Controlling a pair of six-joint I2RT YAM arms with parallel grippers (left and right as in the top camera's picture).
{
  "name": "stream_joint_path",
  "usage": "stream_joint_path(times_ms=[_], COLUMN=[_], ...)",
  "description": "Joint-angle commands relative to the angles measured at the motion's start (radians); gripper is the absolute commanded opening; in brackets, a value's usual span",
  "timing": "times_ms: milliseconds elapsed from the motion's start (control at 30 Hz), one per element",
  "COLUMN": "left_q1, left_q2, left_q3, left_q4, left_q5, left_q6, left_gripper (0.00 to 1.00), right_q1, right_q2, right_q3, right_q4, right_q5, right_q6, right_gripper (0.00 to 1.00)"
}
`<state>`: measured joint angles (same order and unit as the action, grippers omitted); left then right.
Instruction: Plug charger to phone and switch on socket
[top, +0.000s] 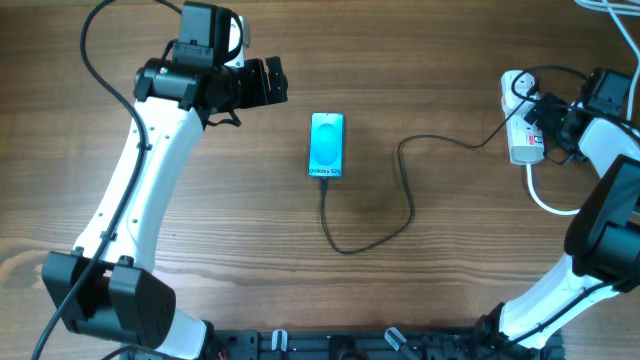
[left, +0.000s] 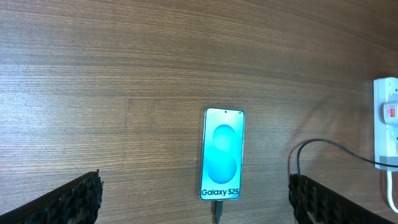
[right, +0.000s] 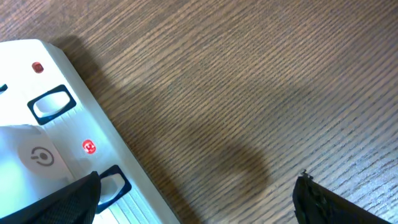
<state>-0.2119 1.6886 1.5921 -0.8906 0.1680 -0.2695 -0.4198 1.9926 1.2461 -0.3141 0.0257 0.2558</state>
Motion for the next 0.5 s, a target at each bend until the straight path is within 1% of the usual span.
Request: stream_joint_path(times_ms=[0,100,133,267,367,467], left_q1=[0.002,0.002,0.002,0.002,0.002,0.002], left_q2=[0.008,0.008,0.008,0.008,0.008,0.008], left_q3=[-0.006,-0.006,-0.006,-0.006,-0.006,-0.006], left_q4=[0.000,0.000,0.000,0.000,0.000,0.000], left_q5=[-0.010,-0.010,-0.010,-0.010,-0.010,-0.010], left_q6=[-0.008,-0.008,-0.008,-0.008,-0.008,-0.008], left_gripper=[1.00,1.00,1.00,1.00,1.00,1.00], right_q1=[0.048,0.045,0.045,0.045,0.048,0.048], right_q2=[-0.031,-0.171,-0.229,-0.487,-0.634,-0.792], right_q3=[-0.021,-0.021,-0.022,-0.022,-0.036,-0.088], right_q4=[-0.073,-0.135,-0.162,-0.322,-0.423,-0.490], right_q5=[-0.057,-0.034,-0.034,-0.034,-0.034,-0.035], right_q6=[0.015,0.063,0.068,0.143,0.166,0.166], right_gripper=[1.00,0.98,1.00,1.00,1.00,0.99])
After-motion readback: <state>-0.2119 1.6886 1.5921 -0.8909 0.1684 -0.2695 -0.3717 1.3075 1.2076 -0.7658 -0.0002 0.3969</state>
